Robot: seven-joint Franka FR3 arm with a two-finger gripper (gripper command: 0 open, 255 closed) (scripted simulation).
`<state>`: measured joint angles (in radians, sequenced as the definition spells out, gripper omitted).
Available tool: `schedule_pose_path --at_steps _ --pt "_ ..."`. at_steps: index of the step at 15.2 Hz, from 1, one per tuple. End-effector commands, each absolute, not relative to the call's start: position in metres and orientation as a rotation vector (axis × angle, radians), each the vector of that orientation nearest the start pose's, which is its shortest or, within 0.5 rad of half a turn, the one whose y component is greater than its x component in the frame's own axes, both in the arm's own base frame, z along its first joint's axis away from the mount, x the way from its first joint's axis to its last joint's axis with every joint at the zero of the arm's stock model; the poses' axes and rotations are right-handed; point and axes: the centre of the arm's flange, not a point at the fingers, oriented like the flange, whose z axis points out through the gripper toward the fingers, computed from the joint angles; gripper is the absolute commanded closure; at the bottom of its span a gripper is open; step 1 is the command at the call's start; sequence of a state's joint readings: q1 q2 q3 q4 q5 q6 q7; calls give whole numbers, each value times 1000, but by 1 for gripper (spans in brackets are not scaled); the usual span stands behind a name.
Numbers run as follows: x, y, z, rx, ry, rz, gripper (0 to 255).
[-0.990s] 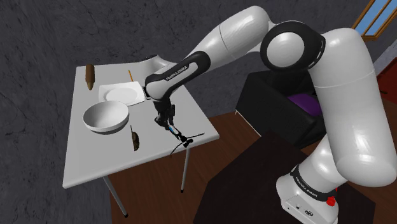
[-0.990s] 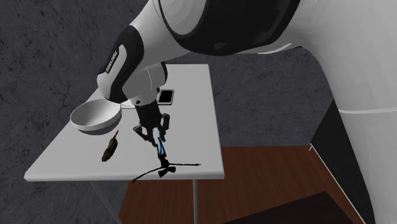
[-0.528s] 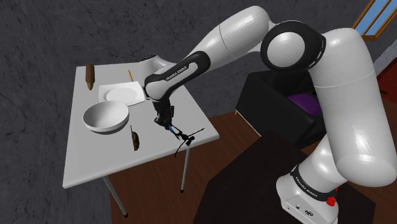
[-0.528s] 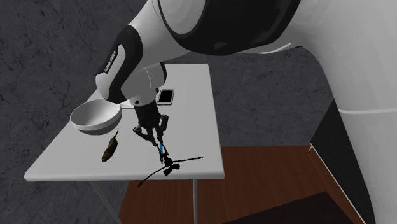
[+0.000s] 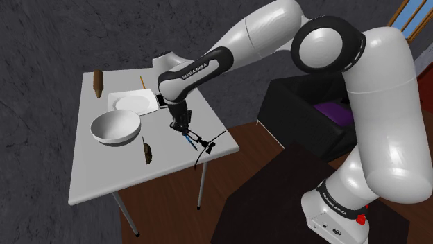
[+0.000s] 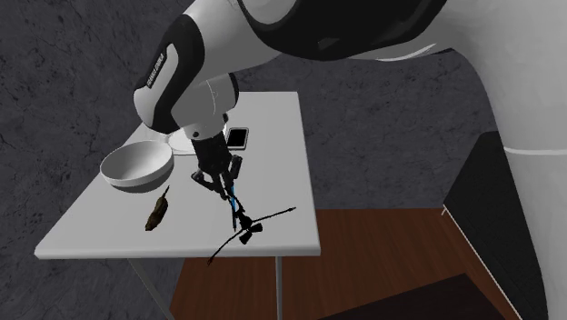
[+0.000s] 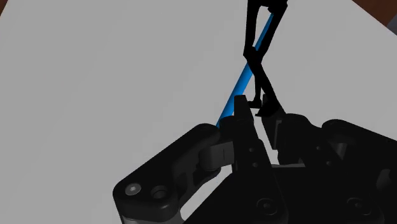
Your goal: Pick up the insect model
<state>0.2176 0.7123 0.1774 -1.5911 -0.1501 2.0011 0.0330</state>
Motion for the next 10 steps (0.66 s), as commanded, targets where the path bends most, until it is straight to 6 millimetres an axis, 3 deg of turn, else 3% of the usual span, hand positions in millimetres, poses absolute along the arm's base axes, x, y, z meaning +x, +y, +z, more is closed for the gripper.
schedule_pose_path --at_steps 1,8,10 --pt "620 235 210 -3107 -661 450 255" --pt "620 235 247 -3107 -661 450 255" --pt "620 235 248 -3107 -661 450 255"
